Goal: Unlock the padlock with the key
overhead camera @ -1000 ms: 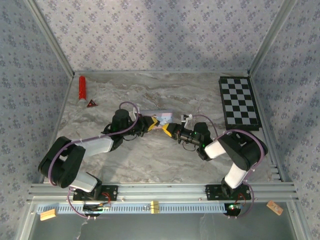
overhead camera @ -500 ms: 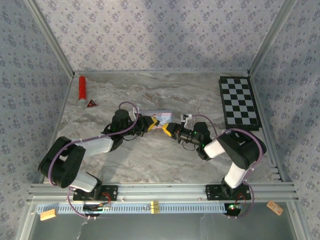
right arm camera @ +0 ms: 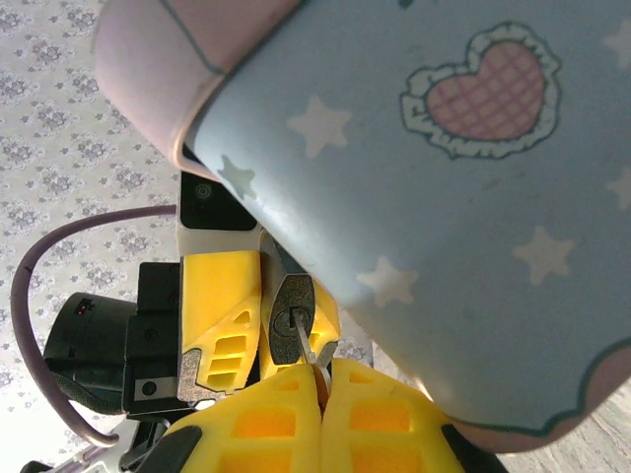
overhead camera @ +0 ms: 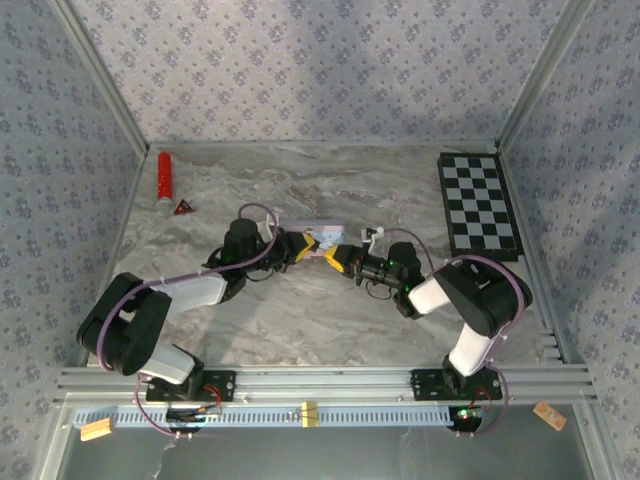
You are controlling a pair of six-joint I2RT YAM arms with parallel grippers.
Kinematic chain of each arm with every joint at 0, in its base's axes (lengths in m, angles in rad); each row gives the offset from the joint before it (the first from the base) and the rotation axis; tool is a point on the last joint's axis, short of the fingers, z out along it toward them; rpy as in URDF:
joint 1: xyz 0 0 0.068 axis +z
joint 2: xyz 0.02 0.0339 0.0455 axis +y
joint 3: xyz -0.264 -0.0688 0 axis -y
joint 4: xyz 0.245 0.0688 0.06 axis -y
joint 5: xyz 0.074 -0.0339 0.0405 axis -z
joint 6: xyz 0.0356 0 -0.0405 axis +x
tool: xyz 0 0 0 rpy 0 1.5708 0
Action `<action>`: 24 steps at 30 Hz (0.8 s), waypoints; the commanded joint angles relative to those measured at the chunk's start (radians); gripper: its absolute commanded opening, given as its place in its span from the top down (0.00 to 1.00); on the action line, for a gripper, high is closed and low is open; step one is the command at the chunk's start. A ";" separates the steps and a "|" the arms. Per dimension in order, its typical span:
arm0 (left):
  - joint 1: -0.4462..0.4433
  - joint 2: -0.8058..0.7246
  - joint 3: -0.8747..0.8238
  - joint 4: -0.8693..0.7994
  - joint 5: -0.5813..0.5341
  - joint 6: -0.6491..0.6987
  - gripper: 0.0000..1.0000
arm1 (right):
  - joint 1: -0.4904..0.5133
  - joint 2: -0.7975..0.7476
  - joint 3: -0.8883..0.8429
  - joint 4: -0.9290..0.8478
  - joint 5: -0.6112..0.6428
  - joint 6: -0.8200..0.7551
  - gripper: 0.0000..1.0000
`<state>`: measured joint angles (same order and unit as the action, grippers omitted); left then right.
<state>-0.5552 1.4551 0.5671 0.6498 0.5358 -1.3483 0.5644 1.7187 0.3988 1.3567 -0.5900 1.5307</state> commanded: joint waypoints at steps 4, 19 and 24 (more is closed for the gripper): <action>-0.017 -0.015 0.016 0.134 0.139 0.061 1.00 | -0.010 0.022 0.053 0.035 -0.025 0.017 1.00; -0.017 -0.006 0.016 0.067 0.146 0.104 1.00 | -0.002 0.052 0.077 0.036 -0.044 -0.008 1.00; -0.017 0.025 0.003 0.085 0.154 0.101 1.00 | 0.005 0.067 0.075 0.035 -0.045 -0.006 1.00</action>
<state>-0.5438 1.4750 0.5655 0.6422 0.5426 -1.2793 0.5549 1.7725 0.4309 1.3579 -0.6437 1.5372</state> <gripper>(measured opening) 0.126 0.052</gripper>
